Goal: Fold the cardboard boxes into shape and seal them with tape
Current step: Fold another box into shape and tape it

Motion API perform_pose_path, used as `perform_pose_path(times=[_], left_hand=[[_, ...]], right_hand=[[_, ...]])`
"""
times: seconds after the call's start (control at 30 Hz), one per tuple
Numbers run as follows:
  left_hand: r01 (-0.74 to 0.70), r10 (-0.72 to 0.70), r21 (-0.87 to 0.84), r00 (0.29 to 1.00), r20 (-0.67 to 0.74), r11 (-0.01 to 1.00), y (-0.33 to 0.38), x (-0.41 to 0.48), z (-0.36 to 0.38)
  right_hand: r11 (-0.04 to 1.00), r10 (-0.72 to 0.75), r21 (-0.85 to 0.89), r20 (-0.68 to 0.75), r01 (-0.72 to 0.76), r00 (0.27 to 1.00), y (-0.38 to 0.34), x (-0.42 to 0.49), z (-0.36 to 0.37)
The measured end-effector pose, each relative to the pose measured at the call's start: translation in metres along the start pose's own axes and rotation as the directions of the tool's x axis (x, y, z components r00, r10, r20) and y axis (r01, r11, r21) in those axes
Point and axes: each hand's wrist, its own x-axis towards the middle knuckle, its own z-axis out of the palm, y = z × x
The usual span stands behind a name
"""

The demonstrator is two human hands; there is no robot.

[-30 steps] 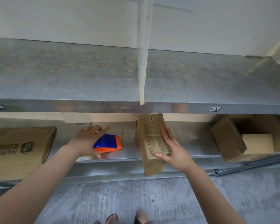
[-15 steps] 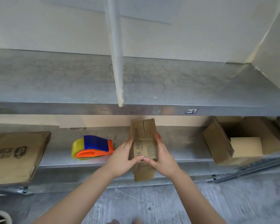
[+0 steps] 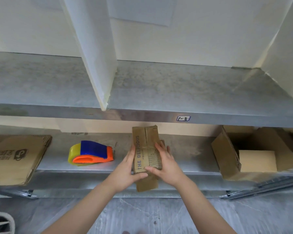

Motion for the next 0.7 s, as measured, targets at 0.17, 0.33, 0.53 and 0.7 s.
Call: perform_pose_path(times=[0.17, 0.33, 0.53, 0.7], left_hand=[[0.01, -0.01, 0.186, 1.0, -0.001, 0.982, 0.011, 0.012, -0.01], [0.027, -0.03, 0.297, 1.0, 0.002, 0.954, 0.014, 0.015, -0.006], [-0.013, 0.026, 0.332, 0.999, -0.035, 0.943, 0.013, 0.048, -0.049], [0.016, -0.051, 0.188, 0.982, 0.184, 0.982, 0.015, 0.075, -0.074]], right_hand=[[0.982, -0.12, -0.135, 0.071, 0.129, 0.99, -0.001, 0.003, 0.007], [0.992, -0.073, -0.1, 0.044, 0.077, 0.996, 0.0, 0.001, 0.005], [0.991, -0.055, -0.125, 0.011, 0.056, 0.998, -0.001, -0.015, 0.003], [0.997, 0.056, -0.034, -0.215, -0.065, 0.975, 0.003, -0.033, 0.017]])
